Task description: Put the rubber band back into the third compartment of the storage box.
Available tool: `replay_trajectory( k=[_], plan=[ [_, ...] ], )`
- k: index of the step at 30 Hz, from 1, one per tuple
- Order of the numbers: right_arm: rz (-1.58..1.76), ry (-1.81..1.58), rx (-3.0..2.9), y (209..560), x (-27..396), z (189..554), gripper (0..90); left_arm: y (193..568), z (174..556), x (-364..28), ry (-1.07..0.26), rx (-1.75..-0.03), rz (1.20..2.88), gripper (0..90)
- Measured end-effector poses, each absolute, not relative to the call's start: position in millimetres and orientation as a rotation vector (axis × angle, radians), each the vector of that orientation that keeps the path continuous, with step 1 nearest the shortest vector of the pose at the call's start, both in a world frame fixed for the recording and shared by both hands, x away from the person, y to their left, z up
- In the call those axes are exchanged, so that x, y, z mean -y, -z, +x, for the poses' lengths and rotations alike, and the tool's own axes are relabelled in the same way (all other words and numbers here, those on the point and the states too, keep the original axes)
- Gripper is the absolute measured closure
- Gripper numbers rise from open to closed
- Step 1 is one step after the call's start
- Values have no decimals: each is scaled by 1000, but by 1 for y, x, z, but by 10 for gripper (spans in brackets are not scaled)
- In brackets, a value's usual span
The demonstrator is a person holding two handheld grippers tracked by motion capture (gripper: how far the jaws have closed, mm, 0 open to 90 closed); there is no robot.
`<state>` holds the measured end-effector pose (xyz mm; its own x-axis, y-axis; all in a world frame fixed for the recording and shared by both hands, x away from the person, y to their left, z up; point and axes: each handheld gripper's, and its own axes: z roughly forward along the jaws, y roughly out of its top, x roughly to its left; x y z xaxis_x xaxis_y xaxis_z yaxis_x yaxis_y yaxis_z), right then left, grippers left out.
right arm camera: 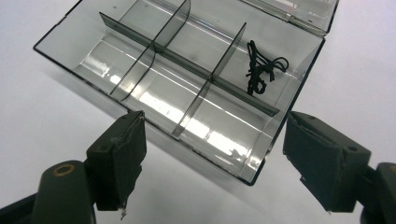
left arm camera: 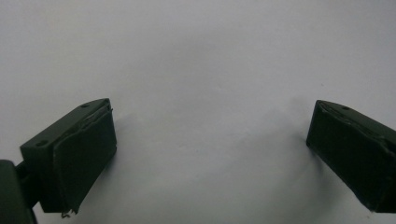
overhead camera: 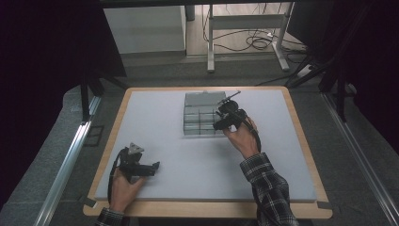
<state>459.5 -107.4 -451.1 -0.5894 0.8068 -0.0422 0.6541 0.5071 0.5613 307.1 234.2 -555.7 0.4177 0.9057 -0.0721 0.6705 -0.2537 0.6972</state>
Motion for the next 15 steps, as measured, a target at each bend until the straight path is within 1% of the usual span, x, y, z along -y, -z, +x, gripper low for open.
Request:
replay_trajectory(
  k=[9, 15],
  plan=[
    [1195, -739, -2451, 450, 111, 448, 189, 556, 307, -234, -458, -1330, 2016, 14],
    [1164, -770, -2462, 451, 113, 439, 132, 556, 307, -234, -458, -1330, 2016, 14]
  ],
)
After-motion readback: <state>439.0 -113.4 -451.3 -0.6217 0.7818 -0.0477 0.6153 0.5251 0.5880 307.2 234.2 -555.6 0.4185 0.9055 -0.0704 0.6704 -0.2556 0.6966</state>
